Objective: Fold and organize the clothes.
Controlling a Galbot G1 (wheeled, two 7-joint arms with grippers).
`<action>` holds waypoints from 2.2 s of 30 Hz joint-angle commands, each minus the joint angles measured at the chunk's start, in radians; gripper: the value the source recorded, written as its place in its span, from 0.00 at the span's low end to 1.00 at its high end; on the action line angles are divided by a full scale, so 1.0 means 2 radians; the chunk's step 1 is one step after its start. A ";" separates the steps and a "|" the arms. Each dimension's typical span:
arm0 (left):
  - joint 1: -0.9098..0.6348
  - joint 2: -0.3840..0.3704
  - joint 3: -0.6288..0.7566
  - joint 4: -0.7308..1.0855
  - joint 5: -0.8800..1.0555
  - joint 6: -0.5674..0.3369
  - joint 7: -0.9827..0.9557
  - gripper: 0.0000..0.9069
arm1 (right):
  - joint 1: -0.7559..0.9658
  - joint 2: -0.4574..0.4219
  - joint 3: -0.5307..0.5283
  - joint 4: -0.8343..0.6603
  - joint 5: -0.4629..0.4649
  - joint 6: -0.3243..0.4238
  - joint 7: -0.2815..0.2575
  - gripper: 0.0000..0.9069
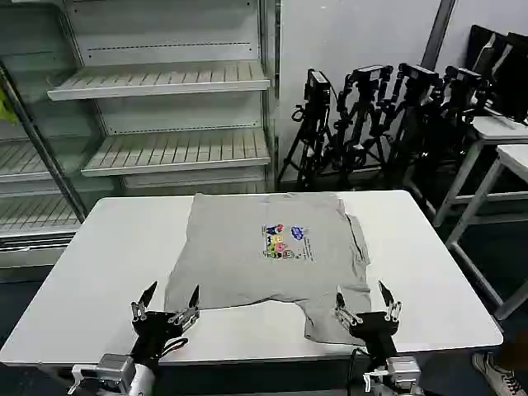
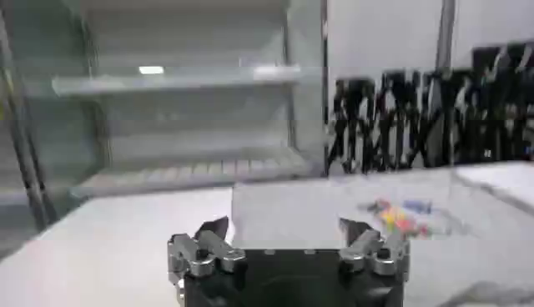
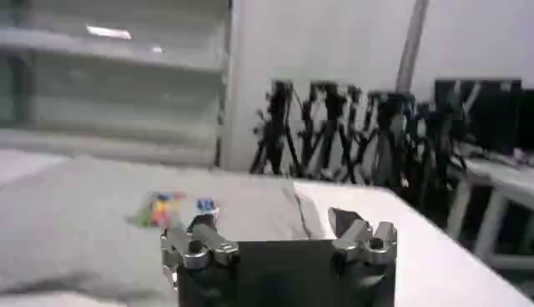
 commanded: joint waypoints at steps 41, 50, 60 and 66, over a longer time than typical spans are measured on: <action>-0.038 0.024 0.000 0.070 -0.089 0.053 -0.041 0.02 | -0.058 0.019 -0.019 -0.001 0.053 -0.016 0.013 0.00; 0.007 0.018 -0.016 -0.018 -0.094 0.053 -0.041 0.02 | -0.107 0.001 -0.009 0.072 0.055 -0.001 0.009 0.00; 0.050 0.013 -0.035 -0.086 -0.093 0.054 -0.045 0.02 | -0.154 -0.024 0.018 0.130 0.064 0.004 0.010 0.00; 0.078 0.014 -0.062 -0.132 -0.095 0.054 -0.048 0.02 | -0.179 -0.035 0.046 0.155 0.083 0.015 0.013 0.00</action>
